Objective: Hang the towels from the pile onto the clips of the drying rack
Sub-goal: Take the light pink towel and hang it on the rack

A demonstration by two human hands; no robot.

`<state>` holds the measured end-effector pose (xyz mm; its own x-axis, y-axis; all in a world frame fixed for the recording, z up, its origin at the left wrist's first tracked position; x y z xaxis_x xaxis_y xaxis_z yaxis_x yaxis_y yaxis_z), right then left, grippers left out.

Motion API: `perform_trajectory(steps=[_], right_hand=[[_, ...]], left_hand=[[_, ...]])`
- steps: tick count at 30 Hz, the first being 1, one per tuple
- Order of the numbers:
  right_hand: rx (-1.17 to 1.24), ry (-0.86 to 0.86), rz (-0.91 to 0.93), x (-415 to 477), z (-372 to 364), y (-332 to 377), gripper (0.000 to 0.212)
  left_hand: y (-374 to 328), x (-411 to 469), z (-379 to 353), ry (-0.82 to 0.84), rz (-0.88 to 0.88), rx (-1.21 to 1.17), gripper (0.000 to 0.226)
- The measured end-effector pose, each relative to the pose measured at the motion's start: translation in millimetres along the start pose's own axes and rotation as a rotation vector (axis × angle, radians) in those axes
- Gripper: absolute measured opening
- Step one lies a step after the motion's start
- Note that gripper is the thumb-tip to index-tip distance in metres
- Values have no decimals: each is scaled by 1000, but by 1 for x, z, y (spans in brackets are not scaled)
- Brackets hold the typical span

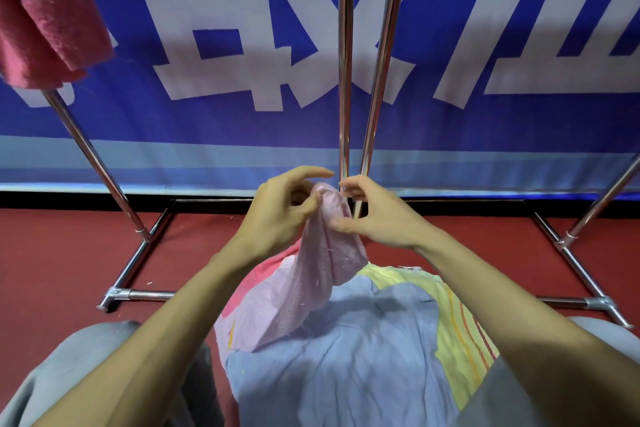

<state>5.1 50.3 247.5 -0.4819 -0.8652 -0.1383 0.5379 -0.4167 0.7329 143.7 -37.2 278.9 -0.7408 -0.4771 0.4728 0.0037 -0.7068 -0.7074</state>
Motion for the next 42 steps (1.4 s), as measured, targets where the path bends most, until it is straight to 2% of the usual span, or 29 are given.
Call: perform_trajectory(steps=[1, 3, 4, 5, 7, 11, 15, 16, 19, 21, 25, 27, 29, 32, 33, 36, 38, 42], right_hand=[[-38, 11, 51, 2, -3, 3, 52], [-71, 2, 116, 4, -5, 7, 16], [-83, -4, 144, 4, -5, 10, 5], [-88, -2, 160, 4, -5, 11, 16], [-83, 17, 192, 4, -7, 12, 25], [31, 90, 223, 3, -10, 11, 25], [125, 68, 235, 0, -3, 13, 14], [129, 53, 236, -2, -1, 14, 16], [36, 1, 212, -3, 4, 12, 19], [-108, -27, 188, -2, 6, 7, 20], [-314, -59, 77, 3, 12, -6, 27], [-273, -87, 21, 8, 17, -11, 27], [-117, -82, -22, 11, 20, -14, 30], [259, 86, -38, 10, 15, -13, 26], [316, 102, -5, 8, 16, -10, 27], [246, 91, 126, 5, 19, -1, 44], [160, 122, 135, 5, 15, -2, 50], [143, 93, 119, 8, 0, -2, 26]], left_hand=[[-2, -1, 1, 16, -20, -1, 33], [-4, -2, 4, 33, -45, 52, 37], [-4, -2, 5, 35, -46, 82, 36], [-3, -2, 7, 32, -37, 99, 34], [-1, -3, 10, 13, -10, 111, 25], [3, -3, 17, -18, 4, 113, 14], [4, -2, 22, -39, -23, 147, 19], [4, -2, 22, -36, -26, 151, 20], [3, -3, 20, -24, -20, 159, 23], [3, -3, 21, -36, -1, 142, 23], [7, -2, 29, -139, 46, 113, 21], [10, -1, 35, -202, 68, 111, 21], [13, -2, 38, -260, 106, 99, 20], [20, -3, 40, -349, 184, 26, 22], [23, -4, 41, -386, 218, -16, 23], [35, -5, 49, -509, 340, -133, 23], [40, -5, 53, -544, 392, -194, 23], [32, -3, 51, -439, 312, -174, 22]])
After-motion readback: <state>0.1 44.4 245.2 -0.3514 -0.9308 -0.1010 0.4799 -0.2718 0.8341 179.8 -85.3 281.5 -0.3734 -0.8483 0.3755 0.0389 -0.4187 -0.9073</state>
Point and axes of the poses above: each hand's wrist, its own x-axis towards the middle knuckle, its own z-axis out of the back of the hand, y = z × x, the point moved 4 cm from there along x, towards the middle knuckle, and after that the axes turned 11 degrees about -z, right-handed, at the moved point
